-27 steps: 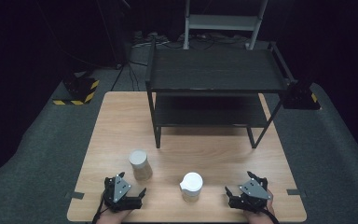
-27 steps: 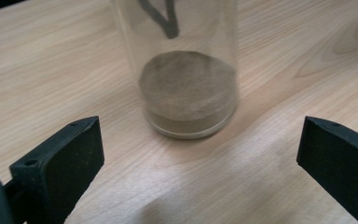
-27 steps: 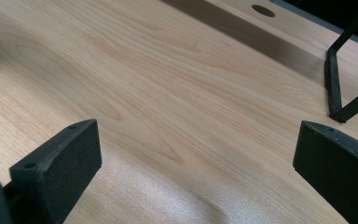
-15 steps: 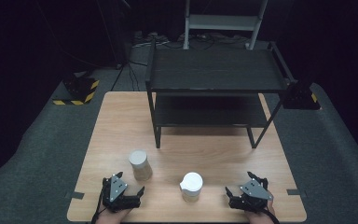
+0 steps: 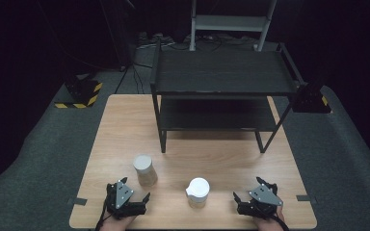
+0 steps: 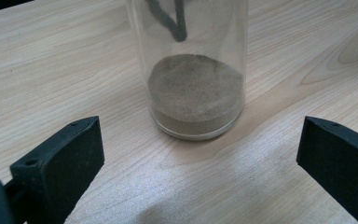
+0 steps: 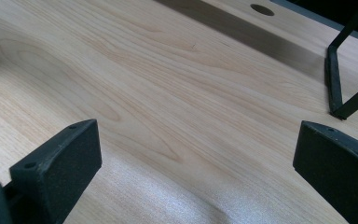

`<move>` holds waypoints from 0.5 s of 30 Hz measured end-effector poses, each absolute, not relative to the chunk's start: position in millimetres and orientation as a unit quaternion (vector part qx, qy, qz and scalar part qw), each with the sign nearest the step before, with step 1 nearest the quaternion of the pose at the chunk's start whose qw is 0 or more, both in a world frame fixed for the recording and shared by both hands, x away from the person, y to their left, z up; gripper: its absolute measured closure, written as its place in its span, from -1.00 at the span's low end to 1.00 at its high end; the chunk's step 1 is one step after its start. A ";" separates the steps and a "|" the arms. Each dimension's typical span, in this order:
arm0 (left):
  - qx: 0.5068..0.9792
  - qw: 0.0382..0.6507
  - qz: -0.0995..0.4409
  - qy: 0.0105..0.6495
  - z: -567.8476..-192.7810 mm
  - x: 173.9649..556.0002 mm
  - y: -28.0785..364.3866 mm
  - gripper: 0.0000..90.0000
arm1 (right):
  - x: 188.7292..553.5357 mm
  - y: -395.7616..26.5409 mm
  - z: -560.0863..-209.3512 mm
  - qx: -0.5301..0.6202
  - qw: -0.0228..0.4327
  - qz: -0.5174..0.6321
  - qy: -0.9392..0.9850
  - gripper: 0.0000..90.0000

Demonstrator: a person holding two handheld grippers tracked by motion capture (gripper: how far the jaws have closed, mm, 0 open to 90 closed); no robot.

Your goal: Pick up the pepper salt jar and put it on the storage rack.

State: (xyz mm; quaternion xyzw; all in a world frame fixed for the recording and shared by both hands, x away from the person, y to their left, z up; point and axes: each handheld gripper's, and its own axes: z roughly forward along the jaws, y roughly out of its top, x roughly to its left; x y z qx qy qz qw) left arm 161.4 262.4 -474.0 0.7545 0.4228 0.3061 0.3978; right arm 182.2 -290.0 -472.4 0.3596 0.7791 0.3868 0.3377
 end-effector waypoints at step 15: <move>0.748 0.410 0.308 0.422 -474.1 156.9 270.1 -0.98 | 181.3 -291.5 -473.4 0.361 0.338 0.392 0.776 -1.00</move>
